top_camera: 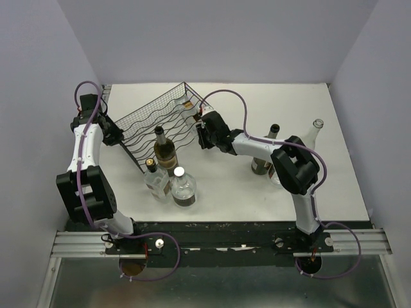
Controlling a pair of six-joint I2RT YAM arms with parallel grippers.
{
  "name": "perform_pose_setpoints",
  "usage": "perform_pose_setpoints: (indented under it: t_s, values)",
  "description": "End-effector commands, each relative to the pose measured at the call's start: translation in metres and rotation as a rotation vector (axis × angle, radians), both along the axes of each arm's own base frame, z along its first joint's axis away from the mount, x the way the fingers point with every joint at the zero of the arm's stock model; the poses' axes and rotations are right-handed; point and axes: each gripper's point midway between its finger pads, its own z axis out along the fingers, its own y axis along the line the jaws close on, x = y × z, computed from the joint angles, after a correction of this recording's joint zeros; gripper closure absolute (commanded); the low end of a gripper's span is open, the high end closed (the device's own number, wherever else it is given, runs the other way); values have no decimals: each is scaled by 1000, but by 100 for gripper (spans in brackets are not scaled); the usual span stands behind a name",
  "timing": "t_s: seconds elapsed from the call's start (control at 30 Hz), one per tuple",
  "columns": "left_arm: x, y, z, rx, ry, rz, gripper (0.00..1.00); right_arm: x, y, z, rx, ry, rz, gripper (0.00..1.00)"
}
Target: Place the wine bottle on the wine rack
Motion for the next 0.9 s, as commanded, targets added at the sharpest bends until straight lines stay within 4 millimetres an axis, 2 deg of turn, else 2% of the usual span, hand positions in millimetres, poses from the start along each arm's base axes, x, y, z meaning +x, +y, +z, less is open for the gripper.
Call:
perform_pose_setpoints:
  t_s: [0.0, 0.2, 0.4, 0.47, 0.67, 0.77, 0.87]
  values:
    - [17, -6, 27, -30, -87, -21, 100, 38, 33, 79, 170, -209, 6, 100]
    - [22, -5, 32, -30, -114, 3, 100, 41, 31, 69, 115, -173, -5, 99]
    - [29, -1, 33, -27, -121, 21, 100, 47, 28, 51, 19, -85, -31, 88]
    - [29, 2, 33, -15, -114, 34, 100, 45, 29, 50, 14, -66, -31, 81]
    - [36, 3, 33, -17, -115, 35, 100, 49, 23, 45, -6, -57, -49, 51]
    - [37, 4, 33, -17, -115, 38, 100, 49, 19, 41, -24, -46, -51, 43]
    - [40, 4, 36, -22, -133, 35, 100, 47, 16, 40, -41, -39, -47, 39]
